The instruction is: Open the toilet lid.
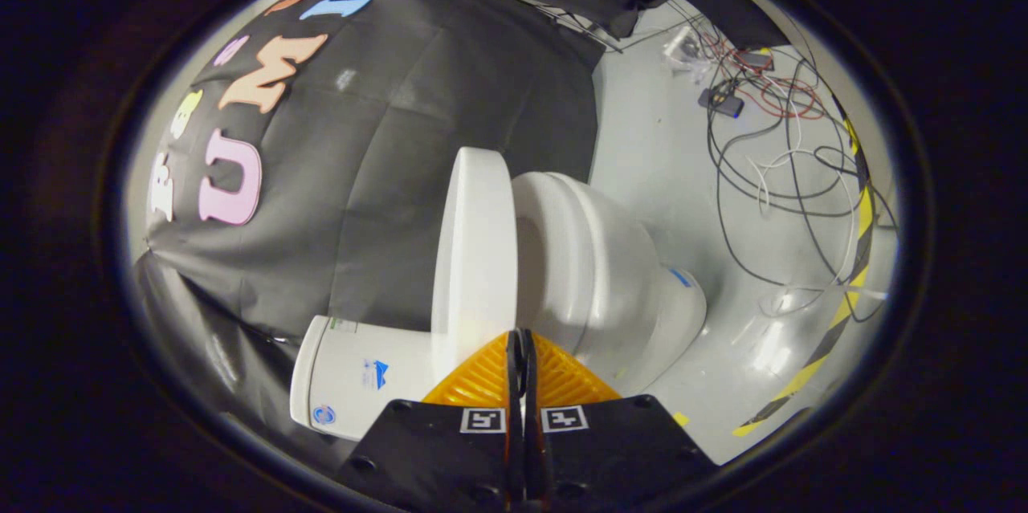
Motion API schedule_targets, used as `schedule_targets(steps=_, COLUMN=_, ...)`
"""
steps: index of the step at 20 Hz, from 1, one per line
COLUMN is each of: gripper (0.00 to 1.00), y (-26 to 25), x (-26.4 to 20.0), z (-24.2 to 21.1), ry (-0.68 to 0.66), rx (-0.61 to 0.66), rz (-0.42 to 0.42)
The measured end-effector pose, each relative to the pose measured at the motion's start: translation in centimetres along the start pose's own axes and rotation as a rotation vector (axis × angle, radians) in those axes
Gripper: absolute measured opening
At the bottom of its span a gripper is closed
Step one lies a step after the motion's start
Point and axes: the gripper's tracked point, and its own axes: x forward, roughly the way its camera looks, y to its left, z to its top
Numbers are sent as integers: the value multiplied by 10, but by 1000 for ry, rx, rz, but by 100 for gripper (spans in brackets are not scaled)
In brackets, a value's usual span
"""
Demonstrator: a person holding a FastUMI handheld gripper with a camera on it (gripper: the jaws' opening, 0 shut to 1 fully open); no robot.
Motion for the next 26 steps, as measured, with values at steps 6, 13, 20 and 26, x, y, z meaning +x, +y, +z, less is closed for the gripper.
schedule_targets(steps=6, gripper=2, y=25, x=-11, z=5, ry=-30, rx=-52, rz=-23)
schedule_targets(steps=13, gripper=2, y=60, x=-23, z=7, ry=-48, rx=-134, rz=-15)
schedule_targets(steps=20, gripper=2, y=96, x=-33, z=3, ry=-76, rx=-207, rz=23)
schedule_targets(steps=26, gripper=2, y=122, x=-38, z=-2, ry=-68, rx=-276, rz=31)
